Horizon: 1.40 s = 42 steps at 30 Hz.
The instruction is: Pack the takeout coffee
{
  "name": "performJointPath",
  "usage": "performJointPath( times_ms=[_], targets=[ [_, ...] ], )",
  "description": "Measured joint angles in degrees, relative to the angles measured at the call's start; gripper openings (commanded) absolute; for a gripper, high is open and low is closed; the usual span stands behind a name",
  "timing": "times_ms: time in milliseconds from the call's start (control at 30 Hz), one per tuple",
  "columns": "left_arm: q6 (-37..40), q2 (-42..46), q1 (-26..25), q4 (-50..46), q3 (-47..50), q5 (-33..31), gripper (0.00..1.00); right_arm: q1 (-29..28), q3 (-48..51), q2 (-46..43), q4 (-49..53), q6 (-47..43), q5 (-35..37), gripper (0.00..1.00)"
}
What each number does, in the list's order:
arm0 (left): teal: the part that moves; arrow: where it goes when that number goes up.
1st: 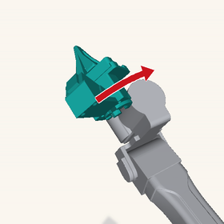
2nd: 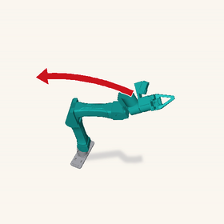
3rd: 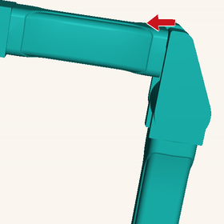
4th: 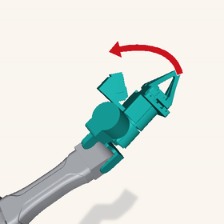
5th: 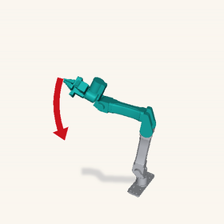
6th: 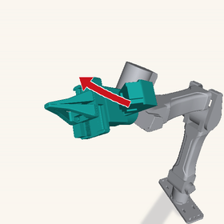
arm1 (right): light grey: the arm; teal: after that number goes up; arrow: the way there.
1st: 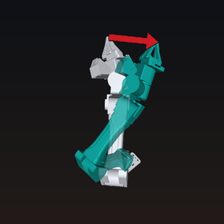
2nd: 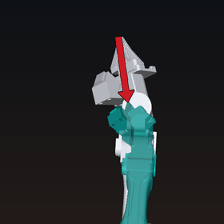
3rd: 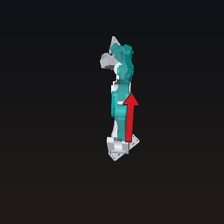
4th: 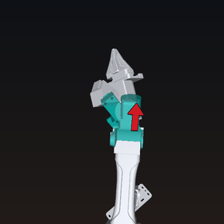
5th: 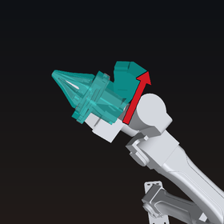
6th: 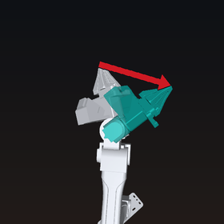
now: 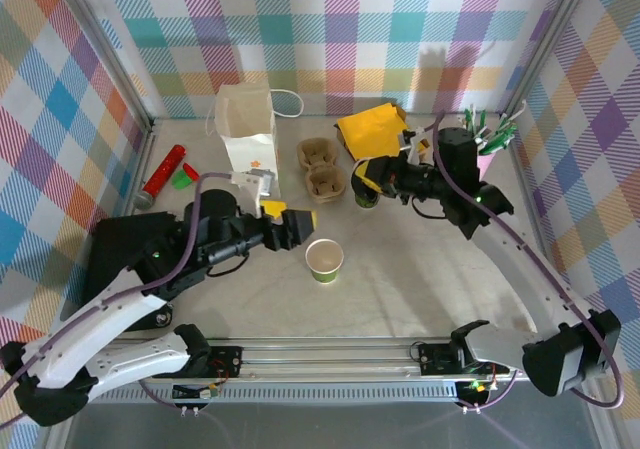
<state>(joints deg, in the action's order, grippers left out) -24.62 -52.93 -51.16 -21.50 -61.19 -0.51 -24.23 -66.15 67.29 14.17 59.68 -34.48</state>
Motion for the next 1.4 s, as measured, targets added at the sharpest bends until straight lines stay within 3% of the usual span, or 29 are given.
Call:
performJointPath(
  times_ms=[200,567,700,900,1100,1400],
  targets=[
    [3.96,-6.58,-5.97,8.28,1.03,-3.63,0.92,-3.56,2.03,-2.80,-2.78,4.31,2.29,0.12],
    [6.27,-12.74,-6.21,18.71,2.91,-3.43,0.85,-6.32,5.11,-4.37,-5.62,7.89,4.96,0.12],
    [6.21,-15.02,-6.21,20.85,2.91,-3.48,0.74,-7.04,5.42,-4.35,-5.81,8.61,5.38,0.12],
    [6.43,-16.28,-6.21,22.47,2.91,-4.13,0.66,-8.09,5.49,-4.37,-6.16,8.96,5.55,0.12],
    [6.34,-16.79,-6.36,23.80,2.91,-4.33,0.44,-8.68,6.19,-4.46,-7.19,9.40,6.47,0.12],
    [6.25,-16.87,-6.40,23.47,2.91,-5.79,0.22,-9.01,6.21,-5.29,-7.28,9.94,7.89,0.13]
  ],
)
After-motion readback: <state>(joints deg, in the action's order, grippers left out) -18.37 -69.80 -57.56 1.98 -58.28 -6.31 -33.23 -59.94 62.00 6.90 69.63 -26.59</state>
